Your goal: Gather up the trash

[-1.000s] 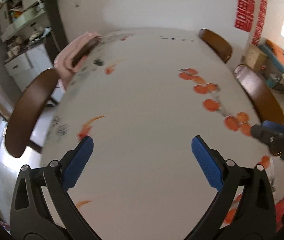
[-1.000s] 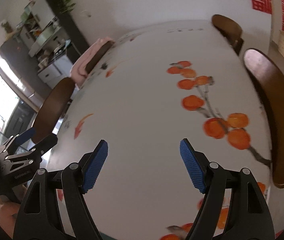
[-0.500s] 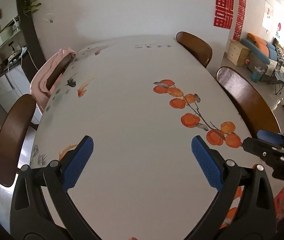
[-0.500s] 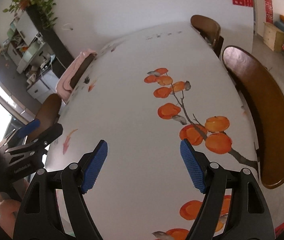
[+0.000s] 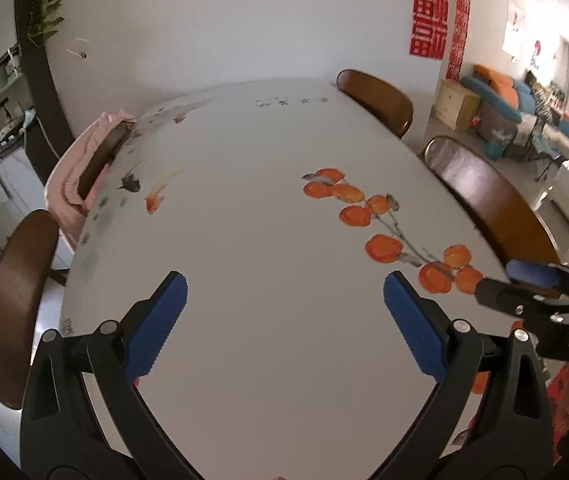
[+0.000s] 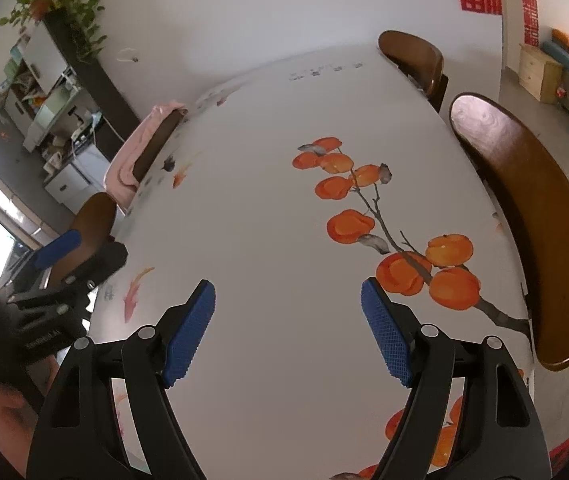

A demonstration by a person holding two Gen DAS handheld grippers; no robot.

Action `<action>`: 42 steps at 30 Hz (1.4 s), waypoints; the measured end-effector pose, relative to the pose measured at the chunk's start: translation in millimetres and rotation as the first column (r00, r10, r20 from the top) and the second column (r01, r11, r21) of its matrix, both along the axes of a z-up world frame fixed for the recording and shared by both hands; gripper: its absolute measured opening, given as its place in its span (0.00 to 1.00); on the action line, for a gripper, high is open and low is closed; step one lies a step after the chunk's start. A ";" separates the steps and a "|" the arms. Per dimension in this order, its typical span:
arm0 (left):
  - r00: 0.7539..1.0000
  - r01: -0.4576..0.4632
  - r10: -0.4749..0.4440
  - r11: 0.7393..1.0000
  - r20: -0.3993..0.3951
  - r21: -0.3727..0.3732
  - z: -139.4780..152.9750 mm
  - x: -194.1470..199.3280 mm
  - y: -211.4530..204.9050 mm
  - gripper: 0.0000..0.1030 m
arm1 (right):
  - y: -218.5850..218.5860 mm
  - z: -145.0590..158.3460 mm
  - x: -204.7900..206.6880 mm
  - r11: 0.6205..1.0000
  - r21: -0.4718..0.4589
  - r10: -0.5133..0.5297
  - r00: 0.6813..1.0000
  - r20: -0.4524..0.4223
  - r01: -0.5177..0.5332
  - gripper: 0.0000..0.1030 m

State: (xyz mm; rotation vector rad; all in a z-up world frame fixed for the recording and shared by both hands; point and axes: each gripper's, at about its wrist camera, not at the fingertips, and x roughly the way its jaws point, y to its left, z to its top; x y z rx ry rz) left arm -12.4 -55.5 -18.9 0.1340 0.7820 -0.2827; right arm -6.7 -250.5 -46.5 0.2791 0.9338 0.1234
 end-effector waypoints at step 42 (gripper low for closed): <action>0.987 -0.160 0.158 0.984 0.035 0.073 -26.1 -4.2 16.4 0.93 | 7.9 -0.1 -10.0 0.999 -0.034 0.028 1.000 -0.001 -0.028 0.73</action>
